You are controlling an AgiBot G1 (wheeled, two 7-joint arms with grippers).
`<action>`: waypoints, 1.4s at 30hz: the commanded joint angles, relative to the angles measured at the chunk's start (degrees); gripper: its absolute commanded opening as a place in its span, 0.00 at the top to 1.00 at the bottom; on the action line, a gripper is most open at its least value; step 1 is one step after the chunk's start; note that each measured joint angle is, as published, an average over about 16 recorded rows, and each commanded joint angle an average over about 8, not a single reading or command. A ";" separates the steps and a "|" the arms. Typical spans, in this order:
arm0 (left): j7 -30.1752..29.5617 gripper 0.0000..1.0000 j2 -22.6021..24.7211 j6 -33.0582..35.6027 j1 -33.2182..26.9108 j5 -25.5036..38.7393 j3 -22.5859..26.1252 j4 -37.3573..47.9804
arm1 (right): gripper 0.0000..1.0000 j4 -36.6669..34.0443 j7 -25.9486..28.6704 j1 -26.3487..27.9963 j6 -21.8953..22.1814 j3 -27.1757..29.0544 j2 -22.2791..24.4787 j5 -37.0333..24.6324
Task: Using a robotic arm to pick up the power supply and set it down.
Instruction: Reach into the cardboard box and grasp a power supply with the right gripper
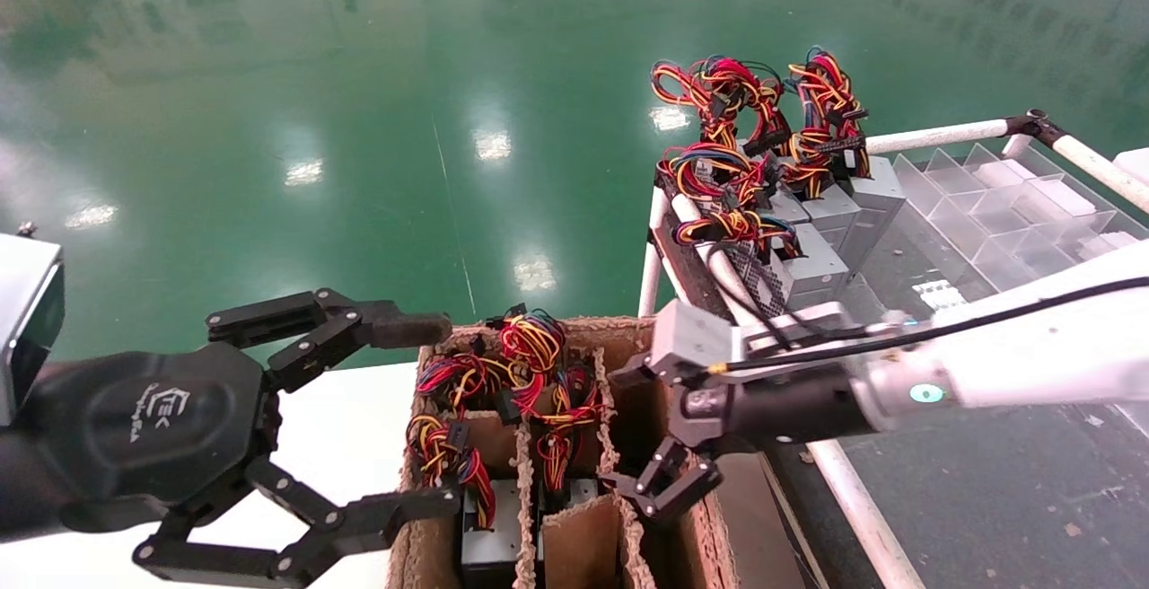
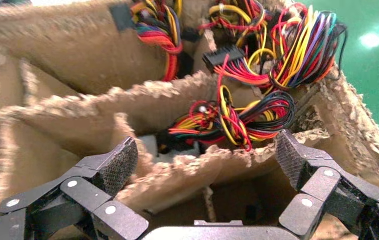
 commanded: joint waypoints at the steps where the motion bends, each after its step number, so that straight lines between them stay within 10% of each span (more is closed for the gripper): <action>1: 0.00 0.00 0.00 0.00 0.00 0.00 0.00 0.00 | 0.00 -1.98 -1.49 0.49 1.32 -0.55 -1.73 -1.28; 18: 0.02 0.00 -0.02 -0.02 -0.01 -0.03 0.05 0.00 | 0.00 -13.24 -10.75 1.56 6.12 -0.63 -8.17 -2.26; 42: 0.05 0.00 -0.04 -0.04 -0.02 -0.07 0.10 0.00 | 0.00 -27.28 -11.18 6.37 -1.64 -1.74 -11.91 -2.05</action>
